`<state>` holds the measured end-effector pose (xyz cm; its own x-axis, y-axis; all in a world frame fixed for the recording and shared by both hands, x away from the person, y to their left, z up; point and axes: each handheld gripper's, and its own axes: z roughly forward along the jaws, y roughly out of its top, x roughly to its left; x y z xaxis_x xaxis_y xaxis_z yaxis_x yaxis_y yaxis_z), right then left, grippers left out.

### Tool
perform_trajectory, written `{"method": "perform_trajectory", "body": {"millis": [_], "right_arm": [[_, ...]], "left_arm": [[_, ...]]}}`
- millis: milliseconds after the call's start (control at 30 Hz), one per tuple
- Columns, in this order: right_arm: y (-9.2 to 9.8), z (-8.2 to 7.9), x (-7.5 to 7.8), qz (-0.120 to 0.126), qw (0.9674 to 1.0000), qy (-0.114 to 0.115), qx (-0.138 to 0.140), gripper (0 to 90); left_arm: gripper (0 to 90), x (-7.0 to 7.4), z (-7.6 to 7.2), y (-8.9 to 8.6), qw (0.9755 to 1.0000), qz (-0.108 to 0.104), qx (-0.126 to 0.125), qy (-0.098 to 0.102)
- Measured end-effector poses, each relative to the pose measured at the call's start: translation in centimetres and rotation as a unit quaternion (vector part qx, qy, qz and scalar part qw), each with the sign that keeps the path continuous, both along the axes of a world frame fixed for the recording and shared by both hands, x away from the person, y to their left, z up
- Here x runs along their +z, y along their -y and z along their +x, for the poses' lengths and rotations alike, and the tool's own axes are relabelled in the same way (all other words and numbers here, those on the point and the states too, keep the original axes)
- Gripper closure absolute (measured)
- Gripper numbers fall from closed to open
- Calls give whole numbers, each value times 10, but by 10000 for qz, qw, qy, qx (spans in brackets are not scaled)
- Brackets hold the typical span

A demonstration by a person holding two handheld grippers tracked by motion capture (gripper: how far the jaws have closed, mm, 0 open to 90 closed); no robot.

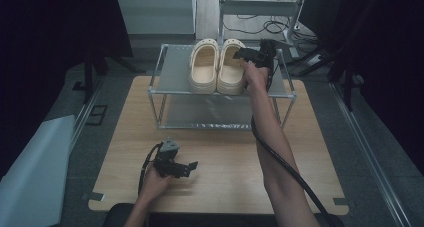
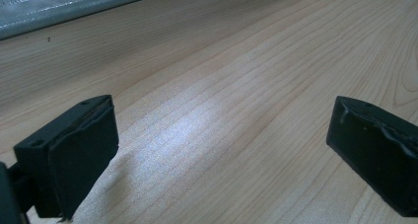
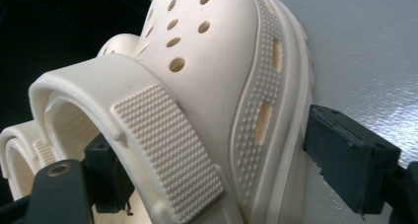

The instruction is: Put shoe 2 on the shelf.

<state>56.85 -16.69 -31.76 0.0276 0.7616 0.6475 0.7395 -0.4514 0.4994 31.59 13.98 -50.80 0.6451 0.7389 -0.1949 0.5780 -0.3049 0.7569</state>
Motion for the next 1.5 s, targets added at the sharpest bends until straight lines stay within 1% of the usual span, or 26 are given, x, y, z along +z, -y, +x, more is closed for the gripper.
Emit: {"method": "perform_trajectory", "body": {"millis": [67, 133, 200, 233, 300, 333, 367, 433, 467, 733, 867, 1000, 1133, 1200, 1233, 1333, 1433, 1500], "right_arm": [[0, 1, -1, 34, 10000, 6, -19, 176], [2, 1, -1, 64, 10000, 25, 30, 173], [3, 0, -2, 68, 9998, 78, 139, 173], [5, 0, -1, 64, 9996, 82, 266, 171], [9, -3, -1, 183, 9984, 121, 522, 147], [11, -4, -1, 239, 9978, 162, 594, 144], [13, -6, 0, 237, 9970, 219, 698, 144], [16, -10, 1, 153, 9963, 277, 797, 144], [18, -12, 1, 159, 9960, 306, 828, 144], [34, -26, 1, 318, 9917, 526, 1132, 144], [42, -33, -2, 444, 9888, 583, 1297, 144], [46, -40, -3, 531, 9857, 606, 1479, 143], [50, -50, -4, 598, 9818, 672, 1675, 142], [52, -55, -4, 588, 9804, 697, 1745, 140], [54, -59, -4, 600, 9791, 739, 1796, 139], [58, -68, -5, 590, 9767, 785, 1909, 138], [62, -79, -7, 546, 9729, 815, 2093, 136], [65, -87, -9, 566, 9708, 864, 2166, 136]], "left_arm": [[0, 0, 0, 0, 10000, 6, -9, 4], [0, 0, 0, 0, 10000, 7, -7, 4], [0, 0, 0, 0, 10000, 4, 0, 5], [0, 0, 0, 0, 10000, -14, 20, 7], [0, 0, 0, 0, 10000, -11, 18, 11], [0, 0, 0, 0, 10000, -5, 11, 17], [0, 0, 0, 1, 10000, 2, 17, 22], [0, 0, 0, 1, 10000, 4, 10, 16], [0, 0, 0, 2, 10000, 10, 15, 21], [0, -1, 0, 3, 10000, 51, 9, 6], [0, -1, 0, 4, 10000, 49, 9, 0], [0, -2, 0, 3, 10000, 63, 7, 5], [0, -1, 0, 3, 10000, 70, 7, 11], [0, -1, 0, 3, 10000, 70, 6, 10], [0, -1, 0, 3, 10000, 73, 3, 10], [0, -1, 0, 3, 10000, 58, 1, 6], [0, -1, 0, 3, 10000, 50, -2, 8], [0, -1, 0, 3, 10000, 14, 14, 6]]}}
